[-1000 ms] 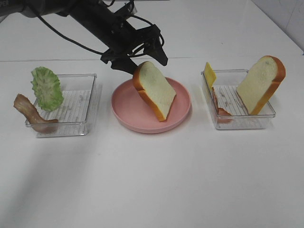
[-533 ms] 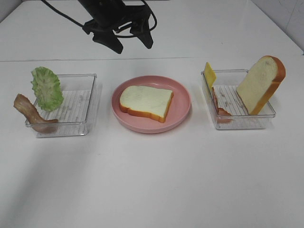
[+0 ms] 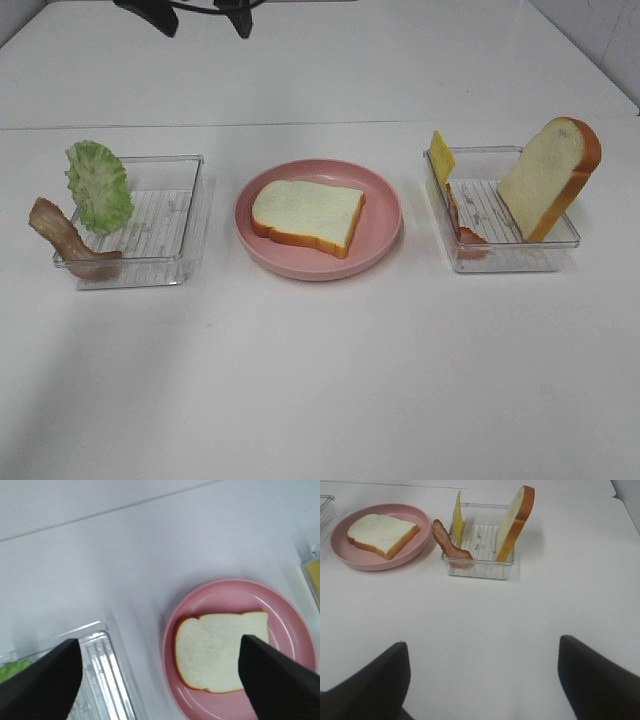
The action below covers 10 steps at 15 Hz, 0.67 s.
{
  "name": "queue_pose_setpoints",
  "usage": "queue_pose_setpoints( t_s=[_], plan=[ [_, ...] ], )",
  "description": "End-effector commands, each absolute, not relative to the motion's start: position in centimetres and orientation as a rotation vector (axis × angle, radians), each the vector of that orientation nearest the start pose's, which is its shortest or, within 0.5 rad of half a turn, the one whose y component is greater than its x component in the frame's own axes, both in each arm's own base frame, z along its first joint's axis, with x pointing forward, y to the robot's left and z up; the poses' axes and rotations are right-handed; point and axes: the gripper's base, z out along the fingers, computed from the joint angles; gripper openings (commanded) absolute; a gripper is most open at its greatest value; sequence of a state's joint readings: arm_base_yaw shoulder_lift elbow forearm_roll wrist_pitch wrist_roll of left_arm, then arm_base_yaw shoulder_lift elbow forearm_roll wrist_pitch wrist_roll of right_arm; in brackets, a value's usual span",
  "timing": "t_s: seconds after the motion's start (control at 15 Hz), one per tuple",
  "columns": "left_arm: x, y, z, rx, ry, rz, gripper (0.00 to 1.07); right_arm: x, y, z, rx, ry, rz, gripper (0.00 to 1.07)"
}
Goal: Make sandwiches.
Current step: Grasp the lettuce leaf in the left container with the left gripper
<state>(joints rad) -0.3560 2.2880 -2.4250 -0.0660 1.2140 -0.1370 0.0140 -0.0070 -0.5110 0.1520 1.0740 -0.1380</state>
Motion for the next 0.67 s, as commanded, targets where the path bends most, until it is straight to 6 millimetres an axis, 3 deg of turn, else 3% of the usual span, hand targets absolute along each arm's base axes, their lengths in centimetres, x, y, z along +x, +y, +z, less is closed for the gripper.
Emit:
queue_pose_setpoints(
  t_s=[0.07,0.2,0.27,0.33,0.67],
  plan=[
    [46.1,-15.9,33.8,0.208,2.576,-0.226,0.80,-1.0,1.2,27.9,-0.160,2.006,0.105,0.77],
    [46.1,-13.9,34.8,0.152,2.562,-0.245,0.80,-1.0,1.2,28.0,-0.160,2.007,0.106,0.77],
    [46.2,-11.9,35.2,0.093,2.565,-0.253,0.80,-1.0,1.2,28.0,-0.160,2.007,0.106,0.77],
    [46.3,-11.3,35.1,0.079,2.570,-0.247,0.80,-1.0,1.2,28.0,-0.160,2.007,0.106,0.77],
    [46.7,-7.9,31.1,-0.016,2.717,-0.186,0.77,-1.0,1.2,28.0,-0.160,2.007,0.106,0.77]
  ],
)
